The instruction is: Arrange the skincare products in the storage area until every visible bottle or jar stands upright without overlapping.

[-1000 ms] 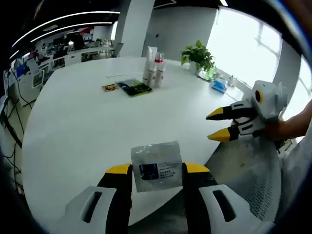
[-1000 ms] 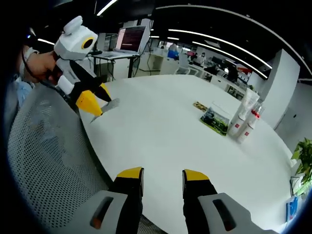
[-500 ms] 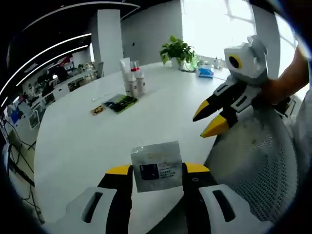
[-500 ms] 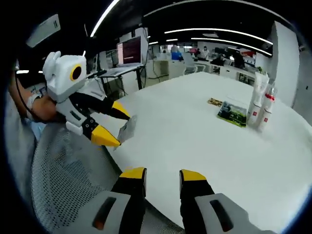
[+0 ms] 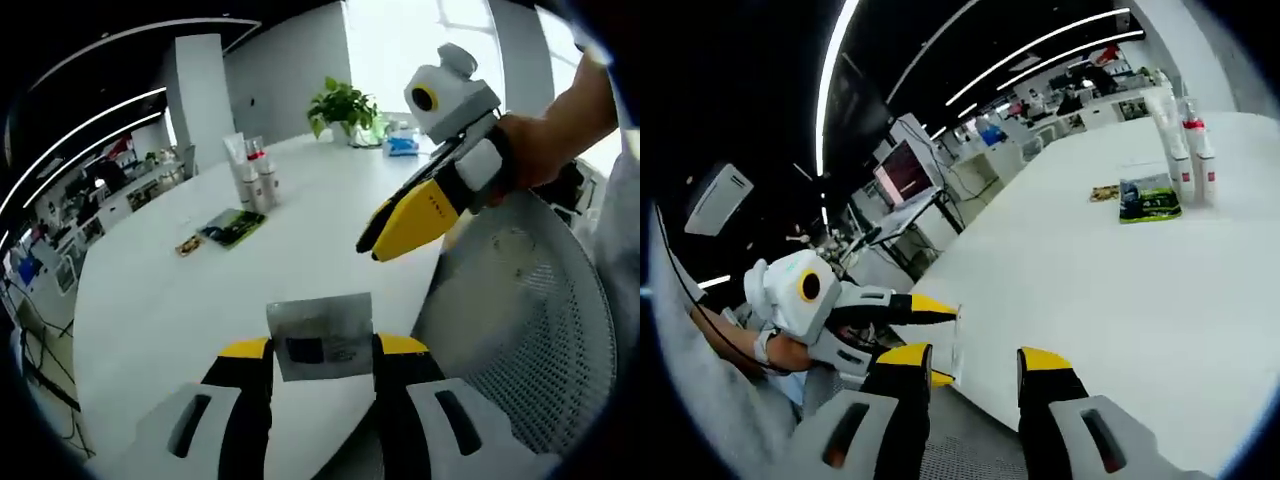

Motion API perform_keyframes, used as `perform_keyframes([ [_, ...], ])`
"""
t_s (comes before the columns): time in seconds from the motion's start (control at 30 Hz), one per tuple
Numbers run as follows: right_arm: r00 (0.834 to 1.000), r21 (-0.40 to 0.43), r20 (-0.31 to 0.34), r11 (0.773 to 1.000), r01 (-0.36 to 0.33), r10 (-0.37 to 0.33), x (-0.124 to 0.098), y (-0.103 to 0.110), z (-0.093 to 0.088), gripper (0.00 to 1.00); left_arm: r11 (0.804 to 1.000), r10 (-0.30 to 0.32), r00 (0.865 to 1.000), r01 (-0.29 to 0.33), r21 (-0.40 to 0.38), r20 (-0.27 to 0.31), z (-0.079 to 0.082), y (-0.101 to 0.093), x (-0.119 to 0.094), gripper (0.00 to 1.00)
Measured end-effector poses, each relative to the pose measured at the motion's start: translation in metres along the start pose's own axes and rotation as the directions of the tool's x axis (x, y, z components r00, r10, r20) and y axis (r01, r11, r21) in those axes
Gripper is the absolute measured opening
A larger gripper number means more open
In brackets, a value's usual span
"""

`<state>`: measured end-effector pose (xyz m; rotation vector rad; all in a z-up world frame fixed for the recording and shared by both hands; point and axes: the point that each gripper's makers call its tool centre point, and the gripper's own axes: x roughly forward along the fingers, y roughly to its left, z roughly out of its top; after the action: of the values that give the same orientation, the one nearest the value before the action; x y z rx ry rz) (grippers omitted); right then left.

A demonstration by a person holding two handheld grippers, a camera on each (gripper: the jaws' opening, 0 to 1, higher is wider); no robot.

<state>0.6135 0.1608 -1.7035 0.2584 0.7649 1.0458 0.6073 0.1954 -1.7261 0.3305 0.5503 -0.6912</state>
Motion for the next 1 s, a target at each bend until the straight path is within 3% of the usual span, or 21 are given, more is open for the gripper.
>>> perform_keyframes([
  [0.2, 0.998, -0.016, -0.068, 1.000, 0.002, -0.003, 0.024, 0.011, -0.009, 0.26, 0.999, -0.015, 1.000, 0.015, 0.028, -0.005, 0.000, -0.005, 0.001, 0.37],
  [0.33, 0.983, -0.053, -0.180, 0.998, 0.031, -0.040, 0.039, 0.005, -0.024, 0.20, 0.999, -0.026, 1.000, 0.026, 0.043, -0.008, 0.000, -0.007, 0.001, 0.37],
  [0.47, 0.970, -0.062, -0.235, 0.997, 0.051, -0.064, 0.046, -0.001, -0.031, 0.16, 0.998, -0.038, 0.999, 0.039, 0.059, -0.014, -0.001, -0.010, 0.001, 0.37],
  [0.63, 0.968, -0.045, -0.248, 0.999, 0.019, -0.030, 0.047, 0.004, -0.032, 0.00, 0.994, -0.052, 0.999, 0.054, 0.099, -0.014, 0.000, -0.014, 0.002, 0.37],
  [0.83, 0.967, -0.061, -0.253, 0.998, -0.010, -0.006, 0.038, 0.006, -0.036, 0.00, 0.993, -0.104, 0.994, 0.105, 0.059, -0.024, -0.004, -0.021, 0.003, 0.38],
  [1.0, 0.975, -0.025, -0.209, 0.996, -0.082, 0.075, 0.020, 0.007, -0.029, 0.00, 0.988, -0.156, 0.988, 0.155, 0.025, 0.007, 0.002, -0.030, 0.001, 0.38],
])
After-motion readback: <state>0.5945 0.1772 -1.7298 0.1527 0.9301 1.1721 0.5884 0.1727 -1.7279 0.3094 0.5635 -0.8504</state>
